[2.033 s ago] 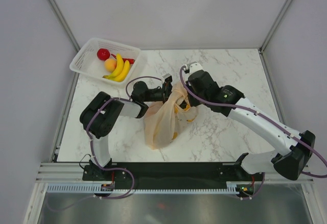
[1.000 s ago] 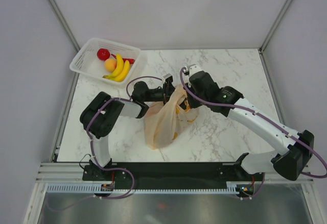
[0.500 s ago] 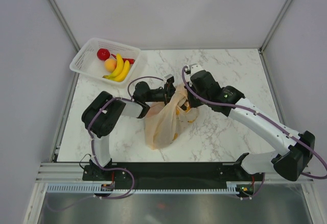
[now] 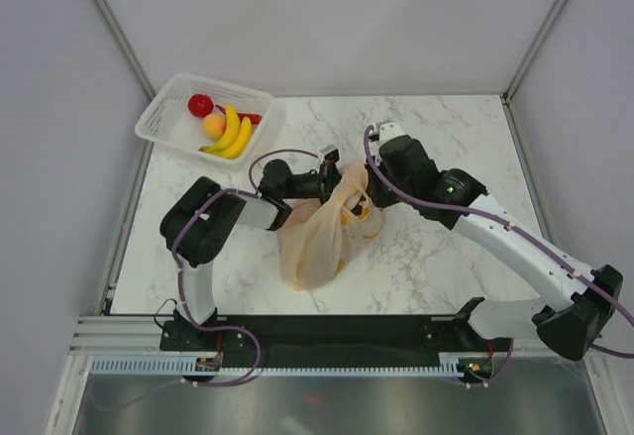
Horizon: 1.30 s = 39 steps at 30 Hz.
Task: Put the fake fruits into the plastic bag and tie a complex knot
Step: Tie the plastic bag at the center of the board.
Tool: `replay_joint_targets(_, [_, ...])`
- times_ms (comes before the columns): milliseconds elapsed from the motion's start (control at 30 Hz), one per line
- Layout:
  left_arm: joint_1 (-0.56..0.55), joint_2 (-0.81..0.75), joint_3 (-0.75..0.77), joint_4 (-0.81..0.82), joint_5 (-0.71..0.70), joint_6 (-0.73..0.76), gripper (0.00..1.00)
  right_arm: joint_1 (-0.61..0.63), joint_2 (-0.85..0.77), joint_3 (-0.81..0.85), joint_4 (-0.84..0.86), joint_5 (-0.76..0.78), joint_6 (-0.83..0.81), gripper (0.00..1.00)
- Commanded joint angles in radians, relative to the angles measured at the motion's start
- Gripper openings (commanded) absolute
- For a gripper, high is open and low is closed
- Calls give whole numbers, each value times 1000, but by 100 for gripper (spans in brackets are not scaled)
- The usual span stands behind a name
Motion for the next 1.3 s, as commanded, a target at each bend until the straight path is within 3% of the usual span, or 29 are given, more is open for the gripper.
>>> replay_joint_targets(0, [-12, -1, 21, 325, -33, -1, 2, -25, -51, 44, 13, 38, -3, 20])
replay_joint_targets(367, [-11, -10, 16, 325, -28, -4, 2, -177, -61, 50, 57, -57, -38, 32])
replay_joint_targets(500, [-11, -13, 13, 325, -25, -4, 2, -222, -61, 20, 116, -132, -26, 46])
replay_joint_targets(633, [-9, -16, 13, 325, -24, -4, 2, -277, -51, -16, 183, -224, -9, 54])
replay_joint_targets(1000, [-3, -24, 2, 325, -19, 1, 2, -404, -29, -138, 363, -472, 88, 54])
replay_joint_targets(1267, [2, -27, -1, 325, -16, 1, 2, -417, -32, -175, 429, -523, 117, 56])
